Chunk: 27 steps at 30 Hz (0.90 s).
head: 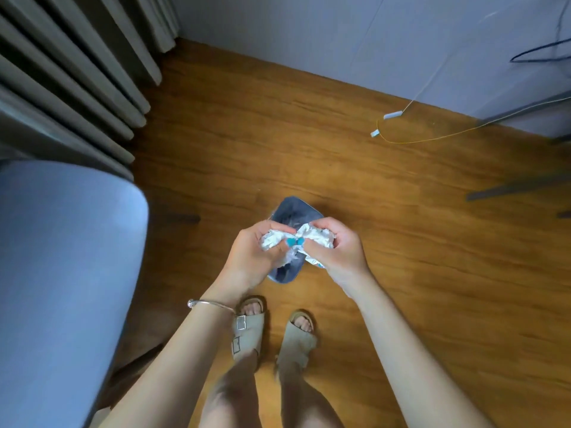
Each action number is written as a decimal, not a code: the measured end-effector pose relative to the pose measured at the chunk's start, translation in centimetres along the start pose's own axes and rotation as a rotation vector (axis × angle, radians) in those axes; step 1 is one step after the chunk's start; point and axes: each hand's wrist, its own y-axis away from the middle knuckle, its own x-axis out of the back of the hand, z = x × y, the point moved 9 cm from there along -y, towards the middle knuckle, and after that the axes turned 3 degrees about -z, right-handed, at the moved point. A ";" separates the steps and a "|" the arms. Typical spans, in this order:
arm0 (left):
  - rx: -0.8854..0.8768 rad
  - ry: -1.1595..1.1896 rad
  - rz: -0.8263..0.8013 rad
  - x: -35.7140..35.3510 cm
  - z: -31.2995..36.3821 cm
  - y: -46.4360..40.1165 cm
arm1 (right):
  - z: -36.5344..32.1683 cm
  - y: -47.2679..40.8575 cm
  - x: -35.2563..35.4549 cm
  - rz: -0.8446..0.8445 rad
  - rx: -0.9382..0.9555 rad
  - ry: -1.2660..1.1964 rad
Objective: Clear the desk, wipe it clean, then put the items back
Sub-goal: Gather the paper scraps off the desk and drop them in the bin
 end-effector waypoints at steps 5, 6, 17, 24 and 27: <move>-0.007 -0.055 0.009 -1.0 -9.8 -7.4 | 9.4 -8.1 0.0 -0.011 0.055 0.011; -0.007 -0.063 0.001 -1.2 -11.4 -8.8 | 11.1 -9.4 0.1 -0.007 0.062 0.006; -0.142 -0.027 0.138 -1.3 -17.9 -13.8 | 16.3 -14.7 -0.3 0.052 0.346 0.038; -0.117 -0.096 0.067 -2.1 -20.5 -15.3 | 18.7 -15.7 -0.2 0.101 0.280 0.290; -0.084 -0.089 0.000 -2.3 -21.1 -15.2 | 18.9 -15.5 -0.2 0.089 0.263 0.298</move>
